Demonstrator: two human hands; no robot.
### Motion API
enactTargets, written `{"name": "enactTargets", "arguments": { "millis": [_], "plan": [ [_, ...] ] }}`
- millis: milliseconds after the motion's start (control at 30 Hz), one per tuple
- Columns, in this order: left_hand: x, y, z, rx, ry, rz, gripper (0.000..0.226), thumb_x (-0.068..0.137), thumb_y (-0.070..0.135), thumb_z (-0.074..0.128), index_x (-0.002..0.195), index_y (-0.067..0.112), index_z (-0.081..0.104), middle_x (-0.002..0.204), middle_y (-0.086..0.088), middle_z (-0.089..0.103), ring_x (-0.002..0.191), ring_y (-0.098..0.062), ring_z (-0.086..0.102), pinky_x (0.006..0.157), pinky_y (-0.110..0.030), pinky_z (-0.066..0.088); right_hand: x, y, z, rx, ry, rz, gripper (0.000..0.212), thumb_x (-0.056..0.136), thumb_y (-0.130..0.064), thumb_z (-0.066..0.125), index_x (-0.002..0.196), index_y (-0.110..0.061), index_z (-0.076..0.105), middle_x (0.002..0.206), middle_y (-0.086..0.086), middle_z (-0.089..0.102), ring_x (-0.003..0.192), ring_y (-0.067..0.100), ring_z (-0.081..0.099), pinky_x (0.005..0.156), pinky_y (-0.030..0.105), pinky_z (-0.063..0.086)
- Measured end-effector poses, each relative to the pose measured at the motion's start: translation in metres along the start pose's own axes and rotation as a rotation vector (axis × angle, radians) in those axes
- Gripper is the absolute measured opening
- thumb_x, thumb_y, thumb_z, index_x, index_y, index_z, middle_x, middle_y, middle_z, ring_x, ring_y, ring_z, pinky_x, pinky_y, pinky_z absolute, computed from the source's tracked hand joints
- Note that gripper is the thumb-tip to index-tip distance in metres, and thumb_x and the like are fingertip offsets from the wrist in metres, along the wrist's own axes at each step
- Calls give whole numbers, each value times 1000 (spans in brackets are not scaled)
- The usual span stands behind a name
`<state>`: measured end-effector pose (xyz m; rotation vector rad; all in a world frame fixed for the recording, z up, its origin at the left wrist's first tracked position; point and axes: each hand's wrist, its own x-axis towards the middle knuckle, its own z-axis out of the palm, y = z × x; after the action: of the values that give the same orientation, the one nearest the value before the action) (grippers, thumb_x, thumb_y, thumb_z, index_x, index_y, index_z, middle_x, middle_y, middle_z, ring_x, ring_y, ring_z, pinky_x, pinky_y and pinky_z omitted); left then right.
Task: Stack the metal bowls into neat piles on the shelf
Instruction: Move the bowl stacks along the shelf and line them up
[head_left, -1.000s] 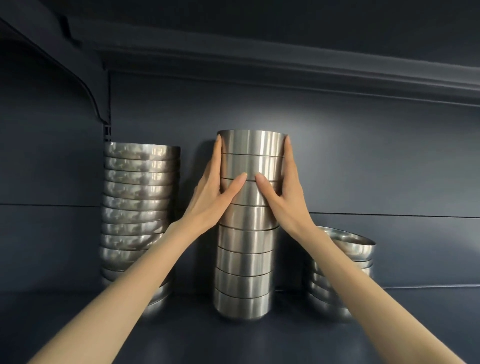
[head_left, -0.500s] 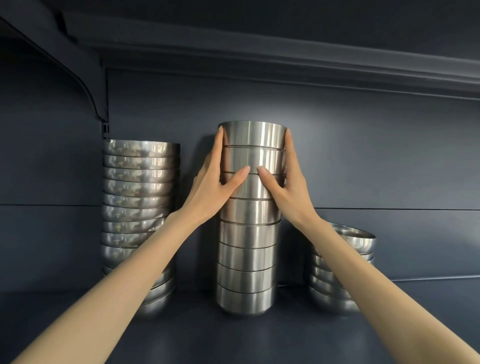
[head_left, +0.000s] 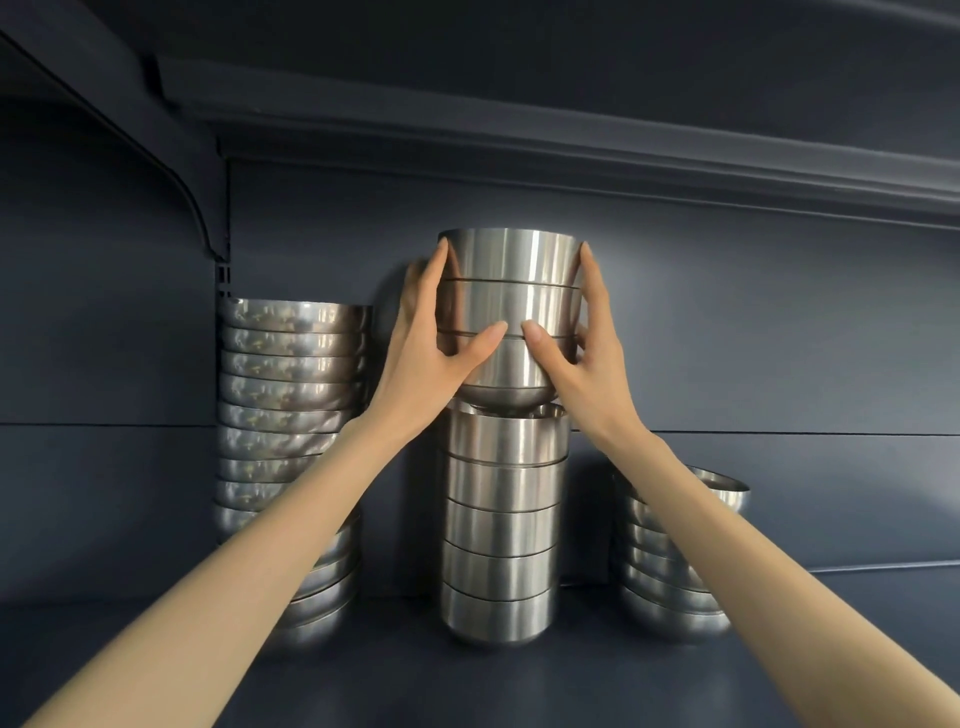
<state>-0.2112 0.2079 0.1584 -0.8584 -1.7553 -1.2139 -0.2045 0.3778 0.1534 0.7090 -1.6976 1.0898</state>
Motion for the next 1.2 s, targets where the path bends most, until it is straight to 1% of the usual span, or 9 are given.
{"name": "enactTargets", "arguments": {
  "millis": [67, 167, 267, 367, 567, 700, 867, 967, 1200],
  "plan": [
    [0, 3, -3, -23, 11, 4, 88, 83, 43, 65, 151, 29, 11, 147, 20, 18, 133, 8, 19, 95, 8, 17, 0, -6, 0, 4, 7, -13, 83, 86, -52, 61, 153, -32, 16, 149, -30, 25, 141, 9, 34, 113, 45, 36],
    [-4, 7, -9, -39, 13, 12, 87, 85, 34, 68, 151, 28, 12, 140, 27, 21, 128, 14, 22, 93, 8, 20, -4, -15, 1, -3, 9, -17, 82, 86, -49, 61, 153, -32, 16, 142, -42, 22, 140, 0, 30, 115, 38, 34],
    [-12, 12, -15, -55, 18, 28, 87, 83, 39, 68, 151, 31, 13, 139, 33, 18, 125, 24, 19, 96, 7, 17, -10, -24, 2, -4, 17, -24, 82, 86, -47, 62, 152, -32, 16, 141, -42, 21, 139, -7, 26, 116, 35, 32],
    [-17, 19, -23, -75, 23, 32, 90, 78, 50, 64, 151, 33, 13, 143, 28, 21, 133, 11, 22, 99, 5, 18, -15, -36, 3, -5, 18, -31, 82, 85, -49, 61, 151, -34, 15, 145, -37, 21, 141, -4, 26, 116, 36, 32],
    [-23, 28, -46, -103, 21, 59, 87, 84, 42, 69, 151, 28, 15, 150, 19, 21, 136, 7, 20, 101, 3, 18, -22, -66, 10, -32, 18, -35, 79, 90, -41, 61, 152, -28, 13, 143, -39, 17, 138, -14, 20, 112, 12, 25],
    [-40, 29, -65, -119, 2, 59, 90, 82, 48, 68, 151, 28, 15, 154, 15, 22, 142, -4, 23, 105, -6, 21, -38, -85, 25, -20, 4, -2, 77, 94, -33, 58, 153, -24, 9, 143, -37, 12, 136, -17, 15, 106, 2, 18],
    [-68, 27, -94, -151, -29, 35, 86, 78, 56, 65, 145, 41, 14, 139, 42, 17, 131, 21, 17, 103, 0, 17, -67, -111, 51, 2, 11, 65, 75, 95, -37, 53, 153, -24, 8, 149, -25, 14, 141, -8, 15, 109, 6, 19],
    [-83, 28, -113, -171, -53, 8, 87, 80, 50, 69, 147, 37, 14, 142, 36, 17, 131, 21, 16, 101, 4, 15, -82, -128, 65, -1, 20, 86, 74, 93, -42, 53, 150, -28, 8, 150, -22, 14, 143, -6, 15, 112, 10, 18],
    [-117, 30, -150, -118, -132, -28, 83, 86, 35, 66, 141, 42, 5, 135, 45, 6, 124, 32, 6, 100, 6, 9, -116, -158, 93, -9, 8, 156, 73, 90, -47, 51, 146, -35, 7, 149, -30, 10, 139, -15, 9, 109, 3, 13]
  ]
}}
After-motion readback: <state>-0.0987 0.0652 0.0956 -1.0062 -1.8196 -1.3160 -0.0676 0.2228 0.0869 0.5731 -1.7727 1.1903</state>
